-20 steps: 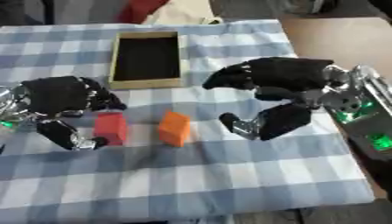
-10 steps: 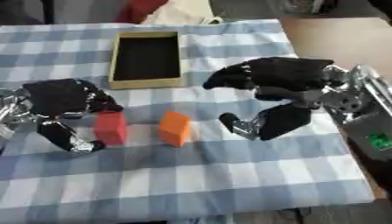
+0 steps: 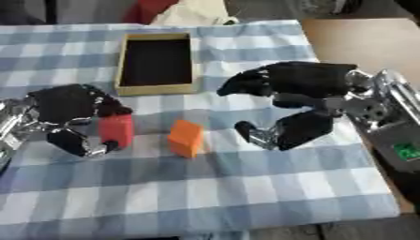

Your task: Pick up objects on the table and place them in the box.

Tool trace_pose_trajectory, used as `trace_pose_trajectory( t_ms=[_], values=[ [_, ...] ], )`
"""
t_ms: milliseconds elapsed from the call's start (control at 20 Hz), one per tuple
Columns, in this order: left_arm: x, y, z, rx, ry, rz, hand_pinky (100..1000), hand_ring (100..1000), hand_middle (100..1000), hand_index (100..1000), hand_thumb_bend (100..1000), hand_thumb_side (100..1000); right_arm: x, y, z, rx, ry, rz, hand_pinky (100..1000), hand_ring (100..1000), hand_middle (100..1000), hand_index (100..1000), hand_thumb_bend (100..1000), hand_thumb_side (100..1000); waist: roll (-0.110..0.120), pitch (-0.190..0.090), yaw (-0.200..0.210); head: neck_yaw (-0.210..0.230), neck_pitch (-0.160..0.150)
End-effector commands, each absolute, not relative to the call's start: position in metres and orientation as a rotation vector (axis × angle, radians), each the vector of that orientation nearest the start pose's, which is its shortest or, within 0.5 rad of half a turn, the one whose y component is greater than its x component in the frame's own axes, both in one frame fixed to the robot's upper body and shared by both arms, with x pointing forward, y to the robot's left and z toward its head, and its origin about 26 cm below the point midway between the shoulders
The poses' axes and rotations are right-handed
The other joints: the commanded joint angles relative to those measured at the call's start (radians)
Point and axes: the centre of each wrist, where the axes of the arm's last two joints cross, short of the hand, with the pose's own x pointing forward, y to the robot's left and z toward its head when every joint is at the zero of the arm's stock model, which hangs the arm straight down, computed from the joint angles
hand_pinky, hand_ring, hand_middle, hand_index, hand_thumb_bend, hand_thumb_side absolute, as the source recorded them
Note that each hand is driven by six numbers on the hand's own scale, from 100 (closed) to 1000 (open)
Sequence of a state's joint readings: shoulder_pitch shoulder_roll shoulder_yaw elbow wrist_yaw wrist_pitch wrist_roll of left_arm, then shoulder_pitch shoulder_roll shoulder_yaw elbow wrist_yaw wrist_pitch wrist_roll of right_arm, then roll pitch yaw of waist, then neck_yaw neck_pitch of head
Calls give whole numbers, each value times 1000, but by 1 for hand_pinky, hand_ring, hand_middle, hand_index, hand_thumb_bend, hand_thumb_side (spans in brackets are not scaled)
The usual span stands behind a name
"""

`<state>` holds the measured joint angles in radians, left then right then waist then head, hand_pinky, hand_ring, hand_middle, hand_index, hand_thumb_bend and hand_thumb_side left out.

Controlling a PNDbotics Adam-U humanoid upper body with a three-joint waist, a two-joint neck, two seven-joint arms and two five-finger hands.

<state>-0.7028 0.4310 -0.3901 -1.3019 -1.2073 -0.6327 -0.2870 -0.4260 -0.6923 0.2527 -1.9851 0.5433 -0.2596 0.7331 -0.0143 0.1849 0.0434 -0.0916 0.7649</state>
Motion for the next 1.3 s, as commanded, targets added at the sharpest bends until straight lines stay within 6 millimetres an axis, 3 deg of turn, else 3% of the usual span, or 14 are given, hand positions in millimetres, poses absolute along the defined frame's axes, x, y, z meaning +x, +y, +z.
trace_pose_trajectory(
  t_ms=[50, 200, 400, 450, 500, 650, 750, 950, 1300],
  values=[
    [419, 213, 153, -973, 1814, 2606, 694, 730, 741, 971, 206, 1000, 301, -249, 239, 747, 2183, -2738, 912, 859, 921, 1000, 100, 946, -1, -12, 0, -3, 3],
    [418, 213, 153, -961, 1816, 2609, 689, 723, 734, 969, 205, 1000, 301, -250, 239, 749, 2182, -2739, 912, 859, 921, 1000, 100, 946, -1, -12, 0, -3, 3],
    [417, 212, 154, -935, 1817, 2609, 644, 626, 615, 927, 197, 989, 301, -249, 239, 748, 2183, -2738, 912, 858, 921, 1000, 100, 946, 0, -12, 0, -3, 3],
    [416, 212, 154, -927, 1823, 2604, 639, 555, 525, 907, 187, 910, 301, -249, 239, 749, 2183, -2738, 912, 858, 921, 1000, 100, 948, 0, -12, 0, -3, 3],
    [416, 212, 155, -918, 1834, 2595, 636, 546, 513, 904, 184, 900, 301, -250, 239, 750, 2184, -2739, 912, 858, 921, 1000, 100, 949, 1, -12, 0, -3, 3],
    [413, 211, 159, -892, 1895, 2548, 605, 437, 349, 862, 151, 692, 301, -250, 238, 752, 2184, -2741, 912, 858, 921, 1000, 100, 949, 1, -12, 0, -5, 3],
    [411, 211, 164, -876, 1947, 2501, 595, 420, 305, 843, 147, 596, 300, -250, 238, 752, 2184, -2742, 912, 858, 921, 1000, 100, 948, 2, -13, 0, -5, 3],
    [404, 207, 182, -843, 2045, 2392, 589, 407, 284, 832, 123, 488, 300, -250, 238, 752, 2185, -2743, 912, 857, 918, 1000, 100, 947, 4, -13, 1, -6, 4],
    [399, 202, 216, -844, 2191, 2262, 590, 407, 284, 831, 136, 387, 300, -250, 237, 751, 2186, -2746, 912, 857, 918, 1000, 100, 945, 4, -16, 0, -6, 5]
  ],
)
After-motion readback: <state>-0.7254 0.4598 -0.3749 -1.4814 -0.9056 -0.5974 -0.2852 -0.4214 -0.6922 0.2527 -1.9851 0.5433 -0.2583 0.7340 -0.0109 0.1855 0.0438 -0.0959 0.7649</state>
